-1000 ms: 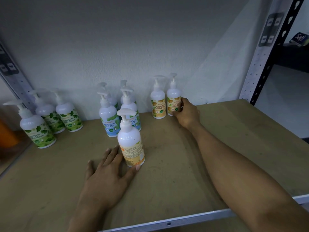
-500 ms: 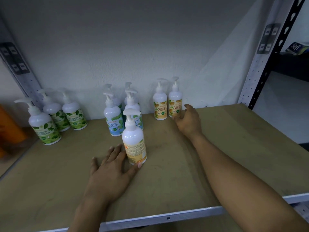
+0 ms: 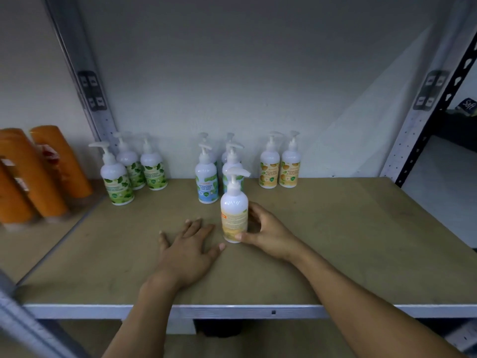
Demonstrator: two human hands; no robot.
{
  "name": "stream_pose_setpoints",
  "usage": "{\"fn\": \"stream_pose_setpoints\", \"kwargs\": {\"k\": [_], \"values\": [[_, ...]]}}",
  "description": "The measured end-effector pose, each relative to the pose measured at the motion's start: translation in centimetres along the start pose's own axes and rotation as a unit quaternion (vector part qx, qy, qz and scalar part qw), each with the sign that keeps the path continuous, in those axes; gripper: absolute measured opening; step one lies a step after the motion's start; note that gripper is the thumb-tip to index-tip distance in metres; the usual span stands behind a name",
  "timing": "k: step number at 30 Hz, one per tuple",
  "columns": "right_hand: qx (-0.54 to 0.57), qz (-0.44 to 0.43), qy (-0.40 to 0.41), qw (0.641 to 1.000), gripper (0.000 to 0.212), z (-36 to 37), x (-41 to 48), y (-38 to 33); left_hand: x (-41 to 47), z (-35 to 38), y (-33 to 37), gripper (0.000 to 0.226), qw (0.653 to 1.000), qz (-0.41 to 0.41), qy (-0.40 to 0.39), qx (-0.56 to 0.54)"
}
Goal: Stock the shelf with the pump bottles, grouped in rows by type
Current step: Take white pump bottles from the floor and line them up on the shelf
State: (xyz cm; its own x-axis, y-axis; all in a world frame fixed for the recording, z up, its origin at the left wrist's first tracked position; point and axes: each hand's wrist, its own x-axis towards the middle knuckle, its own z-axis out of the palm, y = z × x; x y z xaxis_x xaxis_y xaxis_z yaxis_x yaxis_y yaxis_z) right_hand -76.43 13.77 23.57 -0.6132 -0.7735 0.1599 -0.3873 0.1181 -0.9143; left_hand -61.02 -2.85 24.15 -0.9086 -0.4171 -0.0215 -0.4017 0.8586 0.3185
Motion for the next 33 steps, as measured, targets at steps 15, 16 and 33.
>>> {"fn": "stream_pose_setpoints", "kwargs": {"k": [15, 16, 33], "values": [[-0.113, 0.086, 0.267, 0.953, 0.052, -7.3, 0.0, 2.8, 0.0, 0.7, -0.1, 0.067, 0.999, -0.018, 0.023, 0.035], [-0.124, 0.095, 0.288, 0.945, 0.052, -8.0, -0.1, 3.0, 0.1, 0.7, 0.0, 0.067, 0.999, -0.020, 0.021, 0.039], [-0.120, 0.122, 0.339, 0.925, 0.062, -11.2, 2.9, 4.9, 0.3, 1.1, 0.2, 0.068, 0.998, -0.025, 0.027, 0.049]]}}
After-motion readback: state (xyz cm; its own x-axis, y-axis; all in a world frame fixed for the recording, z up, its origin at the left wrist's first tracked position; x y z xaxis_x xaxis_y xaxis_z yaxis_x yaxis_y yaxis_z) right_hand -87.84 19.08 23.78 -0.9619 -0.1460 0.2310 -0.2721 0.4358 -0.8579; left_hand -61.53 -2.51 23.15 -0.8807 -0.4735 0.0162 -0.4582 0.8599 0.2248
